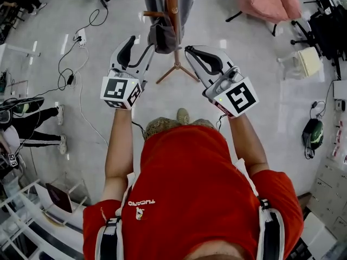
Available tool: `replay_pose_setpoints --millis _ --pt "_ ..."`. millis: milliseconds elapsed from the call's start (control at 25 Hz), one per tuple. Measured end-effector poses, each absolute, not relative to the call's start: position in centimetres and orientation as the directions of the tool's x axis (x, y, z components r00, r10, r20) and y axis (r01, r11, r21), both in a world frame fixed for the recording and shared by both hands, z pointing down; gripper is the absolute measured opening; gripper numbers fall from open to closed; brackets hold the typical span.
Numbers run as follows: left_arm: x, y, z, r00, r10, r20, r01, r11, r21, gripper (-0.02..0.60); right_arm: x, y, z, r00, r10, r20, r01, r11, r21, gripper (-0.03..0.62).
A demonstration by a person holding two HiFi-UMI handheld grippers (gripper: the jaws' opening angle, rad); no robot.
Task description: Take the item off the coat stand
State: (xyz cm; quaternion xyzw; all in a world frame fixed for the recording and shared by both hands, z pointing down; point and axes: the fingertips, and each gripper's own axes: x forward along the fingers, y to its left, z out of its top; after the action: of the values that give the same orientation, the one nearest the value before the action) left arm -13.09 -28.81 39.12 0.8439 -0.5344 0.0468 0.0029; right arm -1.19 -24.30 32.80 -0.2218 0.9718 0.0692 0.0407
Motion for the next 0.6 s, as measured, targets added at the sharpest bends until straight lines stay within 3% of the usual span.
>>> replay_pose_setpoints --millis 600 --pt "-14.0 -37.7 47.9 0.485 -0.834 0.263 -0.860 -0.510 -0.033 0.241 -2.4 -29.0 33.9 -0.838 -0.543 -0.052 -0.545 0.831 0.110 0.025"
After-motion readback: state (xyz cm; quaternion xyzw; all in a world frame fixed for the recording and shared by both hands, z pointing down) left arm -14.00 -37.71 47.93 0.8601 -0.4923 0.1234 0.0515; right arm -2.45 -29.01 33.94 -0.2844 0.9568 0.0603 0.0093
